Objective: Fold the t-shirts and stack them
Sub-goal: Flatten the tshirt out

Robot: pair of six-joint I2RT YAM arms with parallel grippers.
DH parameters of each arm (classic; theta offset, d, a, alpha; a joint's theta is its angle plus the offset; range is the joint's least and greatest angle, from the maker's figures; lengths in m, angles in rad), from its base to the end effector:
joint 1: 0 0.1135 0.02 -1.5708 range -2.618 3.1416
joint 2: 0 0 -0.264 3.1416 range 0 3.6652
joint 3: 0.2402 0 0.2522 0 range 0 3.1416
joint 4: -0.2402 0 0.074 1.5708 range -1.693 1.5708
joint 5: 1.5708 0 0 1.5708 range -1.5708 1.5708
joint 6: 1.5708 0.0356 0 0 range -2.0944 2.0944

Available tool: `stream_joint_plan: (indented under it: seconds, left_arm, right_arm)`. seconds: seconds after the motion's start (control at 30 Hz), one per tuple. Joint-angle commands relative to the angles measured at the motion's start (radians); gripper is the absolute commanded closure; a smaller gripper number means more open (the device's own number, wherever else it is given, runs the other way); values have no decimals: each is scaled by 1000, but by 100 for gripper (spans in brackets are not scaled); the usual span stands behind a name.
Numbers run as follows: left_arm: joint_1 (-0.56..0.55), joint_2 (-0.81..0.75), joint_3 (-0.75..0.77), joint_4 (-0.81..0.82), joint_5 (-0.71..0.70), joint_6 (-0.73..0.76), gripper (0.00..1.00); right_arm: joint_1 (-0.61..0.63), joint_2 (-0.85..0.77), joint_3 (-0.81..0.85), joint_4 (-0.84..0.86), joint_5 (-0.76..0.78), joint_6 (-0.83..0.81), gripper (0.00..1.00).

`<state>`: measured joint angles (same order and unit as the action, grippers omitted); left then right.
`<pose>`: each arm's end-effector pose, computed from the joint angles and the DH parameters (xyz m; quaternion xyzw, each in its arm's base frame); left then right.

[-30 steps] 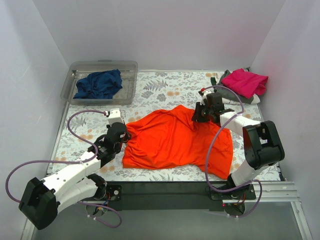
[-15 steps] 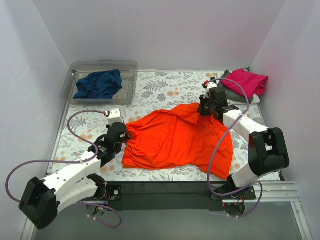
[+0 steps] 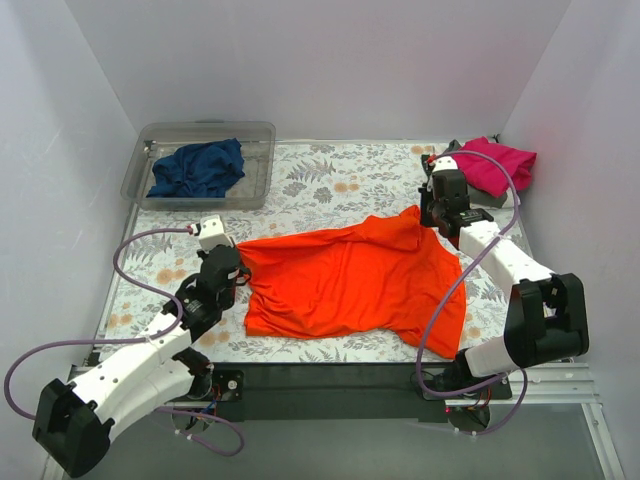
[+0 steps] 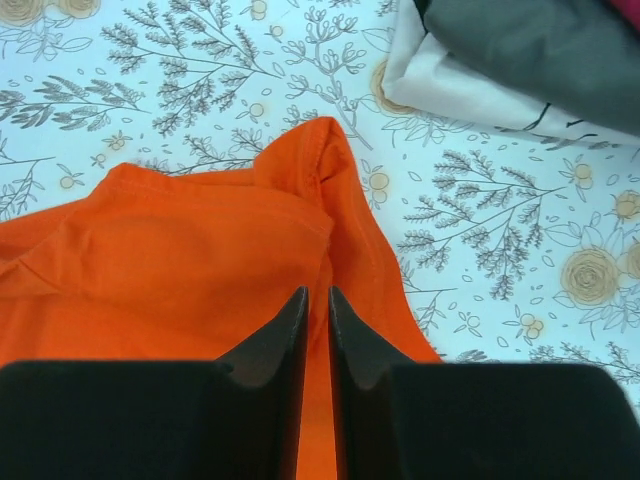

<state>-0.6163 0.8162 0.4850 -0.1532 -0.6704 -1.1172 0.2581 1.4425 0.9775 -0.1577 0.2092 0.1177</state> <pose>0.1601 -0.0863 0.2355 -0.3651 0.7411 -0.1898 0.5306 0.3117 0.0746 0.2556 -0.0145 0.8860 -0.0065 0.4634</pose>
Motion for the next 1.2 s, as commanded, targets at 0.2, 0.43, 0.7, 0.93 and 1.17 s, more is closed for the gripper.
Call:
stream_joint_plan:
  seconds: [0.2, 0.43, 0.7, 0.93, 1.17]
  left_arm:
    - [6, -3, 7, -6, -20, -15, 100]
    - [6, 4, 0, -2, 2, -16, 100]
    - [6, 31, 3, 6, 11, -15, 100]
    - [6, 63, 4, 15, 23, -12, 100]
    - [6, 64, 4, 17, 23, -12, 100]
  right_arm:
    - [-6, -24, -42, 32, -140, -13, 91]
    - [-51, 74, -5, 76, -203, 34, 72]
    - [-128, 154, 27, 113, -323, 57, 64]
    - [-158, 196, 33, 148, -405, 72, 63]
    - [-169, 245, 44, 150, -438, 88, 64]
